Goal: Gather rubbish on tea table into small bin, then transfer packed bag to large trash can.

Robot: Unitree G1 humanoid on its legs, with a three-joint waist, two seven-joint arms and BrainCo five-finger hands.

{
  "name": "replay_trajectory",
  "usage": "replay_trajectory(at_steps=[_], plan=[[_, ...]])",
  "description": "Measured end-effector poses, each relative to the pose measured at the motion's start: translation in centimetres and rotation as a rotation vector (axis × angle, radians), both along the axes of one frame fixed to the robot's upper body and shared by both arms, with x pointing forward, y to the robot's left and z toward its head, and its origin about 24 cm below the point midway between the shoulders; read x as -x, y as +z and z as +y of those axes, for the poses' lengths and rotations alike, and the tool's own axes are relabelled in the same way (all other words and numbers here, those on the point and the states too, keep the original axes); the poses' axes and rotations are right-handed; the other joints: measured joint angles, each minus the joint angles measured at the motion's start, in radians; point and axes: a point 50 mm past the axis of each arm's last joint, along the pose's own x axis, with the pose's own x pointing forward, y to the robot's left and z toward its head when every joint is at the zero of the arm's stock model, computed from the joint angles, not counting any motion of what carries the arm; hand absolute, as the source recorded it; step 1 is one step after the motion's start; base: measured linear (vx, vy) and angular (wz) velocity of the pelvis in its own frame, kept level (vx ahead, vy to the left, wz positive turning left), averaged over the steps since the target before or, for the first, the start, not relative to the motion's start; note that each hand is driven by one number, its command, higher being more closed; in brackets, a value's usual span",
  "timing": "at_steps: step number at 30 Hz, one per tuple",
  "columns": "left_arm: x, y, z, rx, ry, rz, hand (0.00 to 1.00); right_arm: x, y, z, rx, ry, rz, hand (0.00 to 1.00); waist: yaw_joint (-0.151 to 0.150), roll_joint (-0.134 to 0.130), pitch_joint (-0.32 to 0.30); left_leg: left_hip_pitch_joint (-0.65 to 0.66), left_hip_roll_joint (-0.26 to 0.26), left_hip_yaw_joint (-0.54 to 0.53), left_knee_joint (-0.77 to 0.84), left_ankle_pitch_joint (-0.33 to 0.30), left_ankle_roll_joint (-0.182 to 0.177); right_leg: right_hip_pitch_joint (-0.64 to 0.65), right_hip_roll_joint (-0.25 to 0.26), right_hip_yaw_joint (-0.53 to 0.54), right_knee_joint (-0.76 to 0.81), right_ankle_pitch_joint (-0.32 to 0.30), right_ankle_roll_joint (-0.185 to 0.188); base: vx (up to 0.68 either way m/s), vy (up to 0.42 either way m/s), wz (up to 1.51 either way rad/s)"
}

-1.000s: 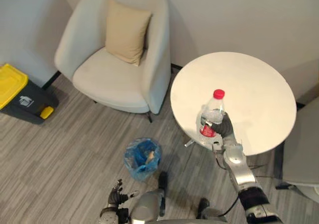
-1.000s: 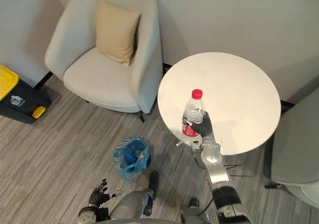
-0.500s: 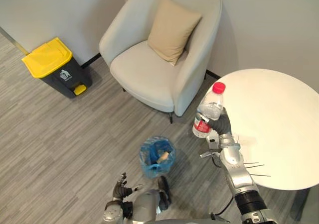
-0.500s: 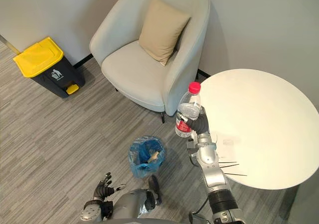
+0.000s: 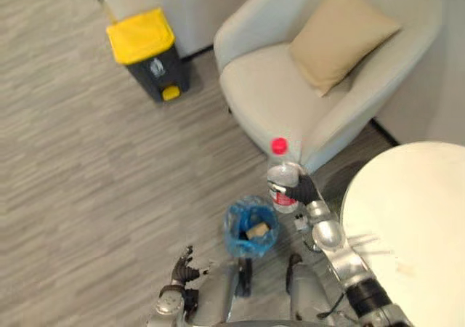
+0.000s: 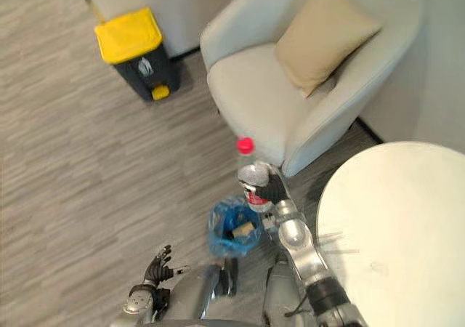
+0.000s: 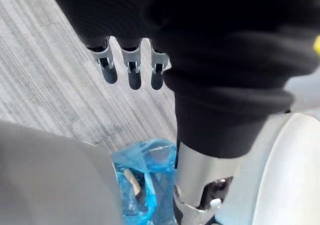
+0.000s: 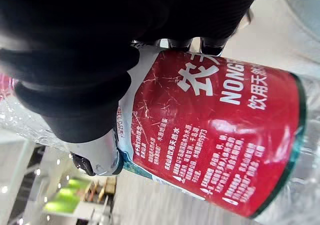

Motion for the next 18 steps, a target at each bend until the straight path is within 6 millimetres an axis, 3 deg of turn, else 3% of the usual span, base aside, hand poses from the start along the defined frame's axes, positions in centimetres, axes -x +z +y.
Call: replay_trajectory(at_steps=[3, 7, 9, 11, 15, 18], plan=[[-1.6, 0.7, -0.5, 0.007, 0.020, -0.046, 0.00, -0.6, -0.6, 0.3, 0.075, 0.021, 0.014, 1.00, 0.001, 0.002, 0.028, -0.087, 0.000, -0.020, 0.046, -0.001, -0.003, -0.081, -0.003, -0.018, 0.062, -0.016, -0.012, -0.14, -0.072, 0.26], [-5.5, 3.1, -1.9, 0.057, 0.085, -0.171, 0.00, -1.9, -0.9, 0.6, 0.177, -0.001, 0.016, 1.00, 0.020, 0.009, 0.074, -0.293, 0.001, -0.029, 0.154, -0.017, -0.013, -0.269, -0.041, -0.064, 0.214, -0.061, -0.033, -0.19, -0.088, 0.49], [-8.2, 5.5, -2.2, 0.093, 0.133, -0.291, 0.00, -3.1, 1.2, 1.6, 0.208, -0.009, -0.077, 1.00, 0.024, 0.013, 0.102, -0.428, 0.066, 0.028, 0.226, -0.015, -0.016, -0.386, -0.055, -0.103, 0.291, -0.092, -0.037, -0.25, -0.154, 0.77], [-10.1, 7.5, -2.3, 0.113, 0.159, -0.380, 0.00, -4.1, 3.6, 2.4, 0.205, -0.019, -0.175, 1.00, 0.041, 0.011, 0.124, -0.542, 0.095, 0.043, 0.295, -0.012, -0.020, -0.492, -0.060, -0.114, 0.362, -0.106, -0.051, -0.19, -0.124, 0.40], [-13.1, 12.2, -1.6, 0.149, 0.225, -0.587, 0.00, -6.4, 8.8, 3.2, 0.200, -0.079, -0.352, 1.00, 0.062, 0.008, 0.159, -0.791, 0.107, 0.035, 0.440, -0.013, -0.019, -0.733, -0.079, -0.114, 0.521, -0.135, -0.062, -0.18, -0.061, 0.17], [-13.9, 14.1, -1.2, 0.170, 0.249, -0.667, 0.00, -7.5, 10.5, 1.9, 0.195, -0.163, -0.387, 1.00, 0.082, 0.005, 0.167, -0.910, 0.105, 0.032, 0.505, -0.014, -0.018, -0.851, -0.093, -0.109, 0.597, -0.149, -0.067, -0.09, -0.009, 0.13]])
